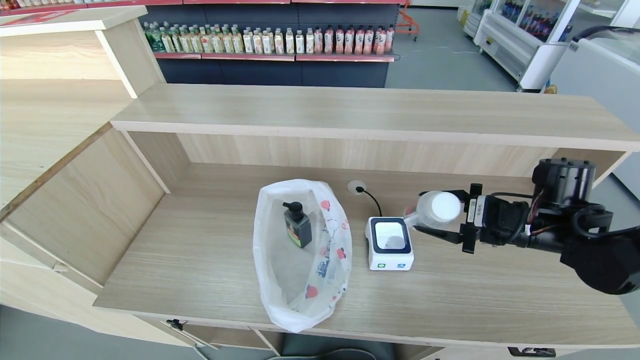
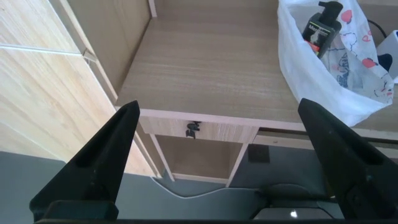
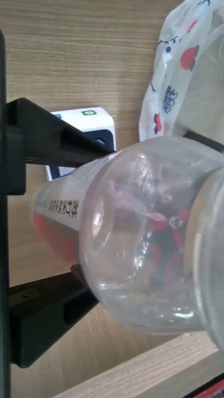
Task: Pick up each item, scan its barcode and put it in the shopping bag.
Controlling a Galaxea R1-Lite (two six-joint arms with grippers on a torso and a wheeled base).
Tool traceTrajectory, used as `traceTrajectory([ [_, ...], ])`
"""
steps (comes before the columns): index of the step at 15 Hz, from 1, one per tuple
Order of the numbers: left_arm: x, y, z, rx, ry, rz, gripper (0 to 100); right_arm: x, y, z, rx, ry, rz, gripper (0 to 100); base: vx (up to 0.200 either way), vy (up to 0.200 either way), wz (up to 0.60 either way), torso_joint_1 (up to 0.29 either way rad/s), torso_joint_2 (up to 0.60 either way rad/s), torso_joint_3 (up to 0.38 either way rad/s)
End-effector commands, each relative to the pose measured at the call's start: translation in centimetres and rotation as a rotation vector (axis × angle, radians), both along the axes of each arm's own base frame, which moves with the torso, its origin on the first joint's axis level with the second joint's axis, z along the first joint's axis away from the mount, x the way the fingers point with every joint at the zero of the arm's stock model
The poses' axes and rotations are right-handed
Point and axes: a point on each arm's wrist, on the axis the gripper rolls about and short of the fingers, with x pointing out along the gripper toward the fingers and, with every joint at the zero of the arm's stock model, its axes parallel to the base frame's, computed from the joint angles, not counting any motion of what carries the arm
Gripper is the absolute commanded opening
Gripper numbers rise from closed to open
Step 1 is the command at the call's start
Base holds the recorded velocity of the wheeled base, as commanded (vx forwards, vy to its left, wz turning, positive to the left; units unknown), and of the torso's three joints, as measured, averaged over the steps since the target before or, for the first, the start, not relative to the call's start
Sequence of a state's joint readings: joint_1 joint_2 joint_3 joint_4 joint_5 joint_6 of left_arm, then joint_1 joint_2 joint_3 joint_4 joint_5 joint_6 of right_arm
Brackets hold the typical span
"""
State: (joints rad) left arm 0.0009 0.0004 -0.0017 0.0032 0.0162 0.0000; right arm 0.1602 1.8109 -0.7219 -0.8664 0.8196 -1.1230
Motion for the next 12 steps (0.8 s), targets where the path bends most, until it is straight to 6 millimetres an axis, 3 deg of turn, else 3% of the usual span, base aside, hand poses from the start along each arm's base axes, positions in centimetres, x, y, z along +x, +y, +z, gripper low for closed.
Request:
traceTrajectory([
  [1,0.0,0.0,0.0,0.0,0.0,0.0,100,0.9,-0.2,-1.6,-0.006,0.047,0.007,0,0.0,0.0,0.0,0.0,0.0,0.0],
  [4,0.0,0.0,0.0,0.0,0.0,0.0,100,2.1,-0.1,-3.5,-0.005,0.039,0.034,0,0.0,0.0,0.0,0.0,0.0,0.0],
  [10,0.0,0.0,0.0,0.0,0.001,0.0,100,6.3,0.7,-4.7,0.033,-0.015,0.165,0,0.0,0.0,0.0,0.0,0.0,0.0],
  [12,0.0,0.0,0.0,0.0,0.0,0.0,100,6.9,0.8,-5.0,0.037,-0.019,0.187,0,0.0,0.0,0.0,0.0,0.0,0.0],
])
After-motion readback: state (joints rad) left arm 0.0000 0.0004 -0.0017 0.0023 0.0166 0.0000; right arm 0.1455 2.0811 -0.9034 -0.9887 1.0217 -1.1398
